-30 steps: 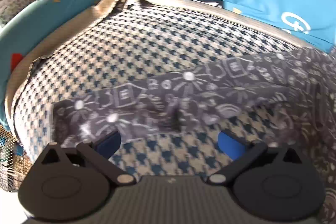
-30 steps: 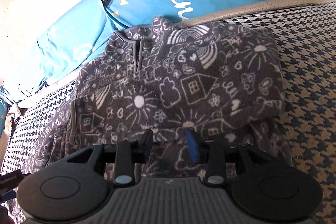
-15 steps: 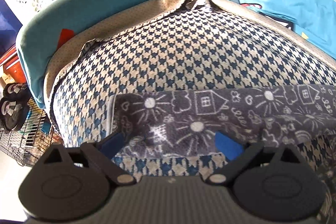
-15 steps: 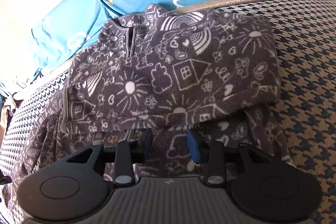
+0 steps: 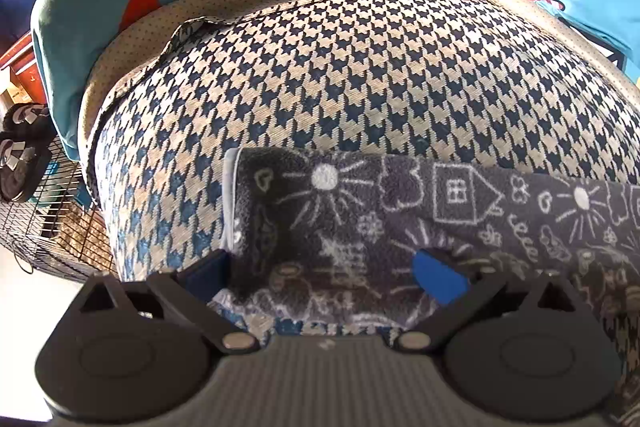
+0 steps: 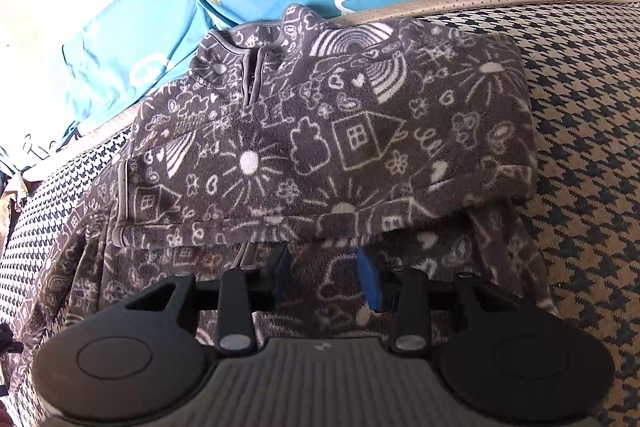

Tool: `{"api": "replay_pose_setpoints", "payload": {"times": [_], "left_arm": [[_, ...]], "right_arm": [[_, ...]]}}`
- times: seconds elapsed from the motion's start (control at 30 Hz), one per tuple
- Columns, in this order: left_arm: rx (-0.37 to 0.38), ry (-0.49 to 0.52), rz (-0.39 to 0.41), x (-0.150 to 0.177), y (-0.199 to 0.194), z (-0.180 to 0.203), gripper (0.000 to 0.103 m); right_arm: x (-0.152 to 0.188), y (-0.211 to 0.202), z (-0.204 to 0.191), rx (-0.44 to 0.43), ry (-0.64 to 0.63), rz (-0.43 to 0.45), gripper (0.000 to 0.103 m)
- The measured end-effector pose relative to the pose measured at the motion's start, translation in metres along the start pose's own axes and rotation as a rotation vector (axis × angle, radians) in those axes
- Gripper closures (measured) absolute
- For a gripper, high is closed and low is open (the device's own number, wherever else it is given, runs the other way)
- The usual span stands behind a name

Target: Fold clothes

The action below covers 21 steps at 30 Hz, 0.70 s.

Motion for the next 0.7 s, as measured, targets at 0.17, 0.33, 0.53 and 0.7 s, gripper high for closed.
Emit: {"api": "replay_pose_setpoints", "payload": {"times": [0.17,0.33,0.53,0.7], "left_arm": [[0.070,-0.005,0.030,-0.001,-0.007,0.010,0.031],[0.166,-0.025,0.048,-0.004,-0.019,0.024,0.064],[0.389,0.029,0.044,-0.001,-0.043,0.063,0.083],[0.647,0.162,0.016,0.023,-0.081,0.119,0.083]], "right_arm": [[-0.001,0.002,0.001,0.002,0.004,0.001,0.064],[-0.001,0.003,0.000,0.005,-0.004,0.005,0.063],[-0.002,0.004,0.000,0.008,-0.005,0.008,0.063],[-0.002,0.005,-0.003,0.015,-0.020,0.016,0.061]]}}
Point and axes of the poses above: each gripper's, at about its wrist camera, not at the fingertips, and y roughly the way its jaws point, z to its right, x to its underside, the point moved 7 cm from there along y, roughly the way its jaws point, and after that the axes turned 8 degrees about z, right-handed, at the moved point
